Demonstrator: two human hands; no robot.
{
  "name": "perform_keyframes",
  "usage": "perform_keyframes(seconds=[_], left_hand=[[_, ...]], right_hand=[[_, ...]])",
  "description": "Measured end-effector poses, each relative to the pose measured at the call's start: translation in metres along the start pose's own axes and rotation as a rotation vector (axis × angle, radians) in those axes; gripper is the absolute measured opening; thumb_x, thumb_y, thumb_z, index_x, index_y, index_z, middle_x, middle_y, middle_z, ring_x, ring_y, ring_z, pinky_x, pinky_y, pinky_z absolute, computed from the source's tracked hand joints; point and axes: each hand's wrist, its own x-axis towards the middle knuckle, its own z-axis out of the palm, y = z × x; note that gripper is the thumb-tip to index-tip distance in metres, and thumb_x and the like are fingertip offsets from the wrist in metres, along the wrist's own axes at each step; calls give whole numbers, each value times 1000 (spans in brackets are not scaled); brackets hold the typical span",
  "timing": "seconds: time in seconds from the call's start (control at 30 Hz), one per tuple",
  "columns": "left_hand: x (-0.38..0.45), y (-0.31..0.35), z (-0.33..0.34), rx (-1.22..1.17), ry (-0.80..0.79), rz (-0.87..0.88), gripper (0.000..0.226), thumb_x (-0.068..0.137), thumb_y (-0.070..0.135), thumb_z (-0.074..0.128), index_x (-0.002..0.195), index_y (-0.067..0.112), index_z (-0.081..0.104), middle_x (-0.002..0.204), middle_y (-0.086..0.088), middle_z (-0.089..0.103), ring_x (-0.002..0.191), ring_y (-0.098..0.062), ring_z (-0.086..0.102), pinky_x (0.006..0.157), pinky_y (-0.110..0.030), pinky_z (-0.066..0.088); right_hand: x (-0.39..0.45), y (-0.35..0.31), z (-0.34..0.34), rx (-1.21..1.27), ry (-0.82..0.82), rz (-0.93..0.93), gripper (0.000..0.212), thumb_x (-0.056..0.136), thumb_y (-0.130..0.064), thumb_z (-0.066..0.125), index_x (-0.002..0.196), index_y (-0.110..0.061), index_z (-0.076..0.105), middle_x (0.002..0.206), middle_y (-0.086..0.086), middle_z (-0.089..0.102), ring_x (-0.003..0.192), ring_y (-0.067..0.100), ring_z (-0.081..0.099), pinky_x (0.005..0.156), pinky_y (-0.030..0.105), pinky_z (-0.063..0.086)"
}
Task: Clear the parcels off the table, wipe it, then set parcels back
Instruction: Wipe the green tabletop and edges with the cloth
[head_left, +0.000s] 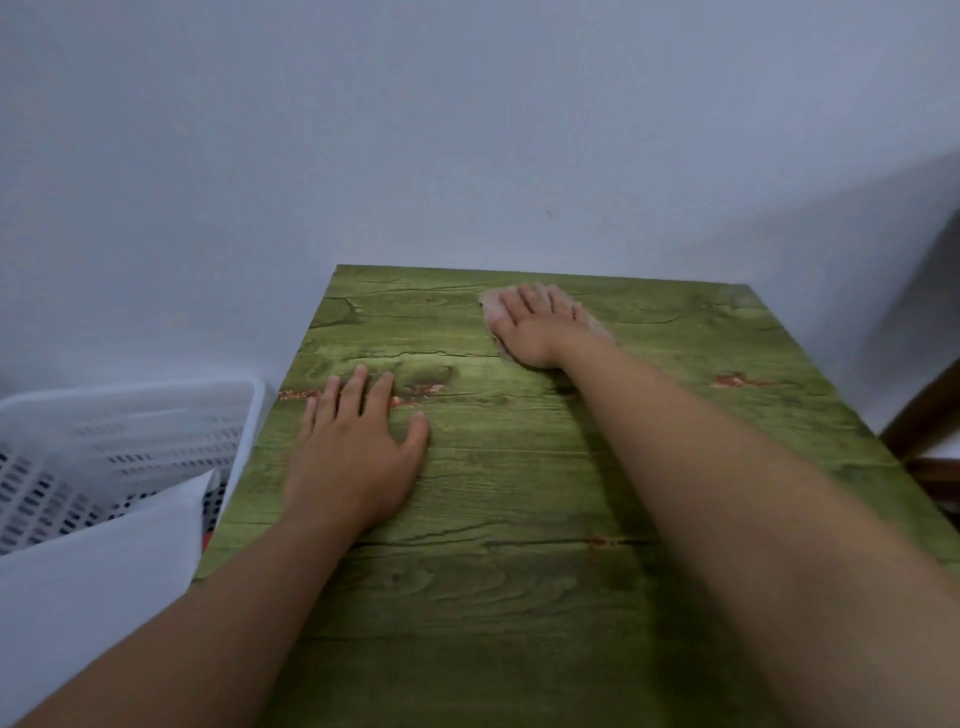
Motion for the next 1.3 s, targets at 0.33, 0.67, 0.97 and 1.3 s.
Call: perform_keyframes(seconds=[0.33, 0.67, 0.97, 1.3], left_hand=[[0, 4, -1, -3, 20, -12, 69, 94, 63, 22, 155, 29, 18, 164, 1, 11, 151, -19, 5, 121, -39, 4], [-1, 4, -2, -4, 11, -23, 68, 94, 62, 24, 154, 30, 20, 164, 1, 13, 151, -19, 6, 121, -39, 4], [-1, 4, -4, 0, -2, -20, 69, 95, 62, 24, 154, 28, 21, 163, -1, 15, 150, -21, 8, 121, -40, 5], [-3, 6, -8, 6, -10, 1, 69, 95, 61, 25, 154, 25, 23, 162, -4, 18, 150, -25, 11, 121, -43, 9]], right_hand=[[14, 22, -6, -119, -3, -251, 67, 97, -67, 3, 156, -37, -3, 165, -4, -9, 151, 27, -9, 119, 54, -5], [-26, 66, -1, -138, -50, -306, 67, 96, -68, 5, 155, -40, -8, 164, -8, -14, 150, 23, -14, 120, 51, -7], [-88, 72, 18, -120, -61, -357, 75, 87, -73, 3, 154, -41, -8, 162, -15, -15, 149, 17, -17, 121, 48, -7], [-150, 81, 30, -124, -111, -406, 71, 91, -73, 8, 152, -42, -14, 159, -14, -23, 145, 14, -26, 116, 40, -16]])
